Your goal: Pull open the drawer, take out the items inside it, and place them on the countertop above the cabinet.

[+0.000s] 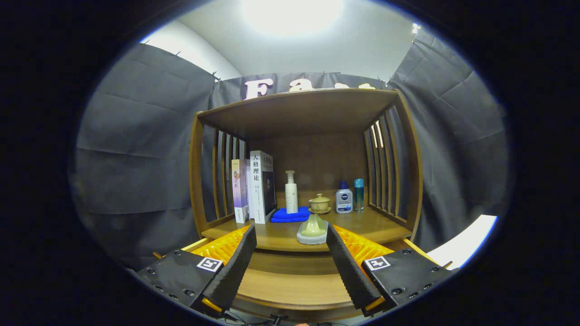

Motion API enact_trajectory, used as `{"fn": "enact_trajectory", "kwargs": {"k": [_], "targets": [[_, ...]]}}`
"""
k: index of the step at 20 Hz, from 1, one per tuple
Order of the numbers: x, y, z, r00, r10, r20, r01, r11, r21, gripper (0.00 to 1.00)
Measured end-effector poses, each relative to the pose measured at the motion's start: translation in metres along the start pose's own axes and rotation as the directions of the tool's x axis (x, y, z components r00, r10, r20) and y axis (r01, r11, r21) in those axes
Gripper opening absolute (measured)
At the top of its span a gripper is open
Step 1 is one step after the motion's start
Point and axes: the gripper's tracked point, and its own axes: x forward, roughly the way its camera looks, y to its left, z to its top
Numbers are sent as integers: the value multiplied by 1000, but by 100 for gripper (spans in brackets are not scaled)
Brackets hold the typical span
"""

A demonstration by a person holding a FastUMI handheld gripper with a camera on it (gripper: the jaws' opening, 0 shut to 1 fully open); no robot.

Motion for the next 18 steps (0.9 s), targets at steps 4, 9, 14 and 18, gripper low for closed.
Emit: {"fn": "enact_trajectory", "kwargs": {"k": [4,9,14,18], "targets": [[-24,5,-20,1000,0,19,0,999,-38,98],[-45,10,-47,1000,12,-4,-12,996,-91,98],[-63,12,-93,996,22,-89,-29,996,-86,98],[-71,11,-126,988,25,-152,-39,995,-96,99]]}}
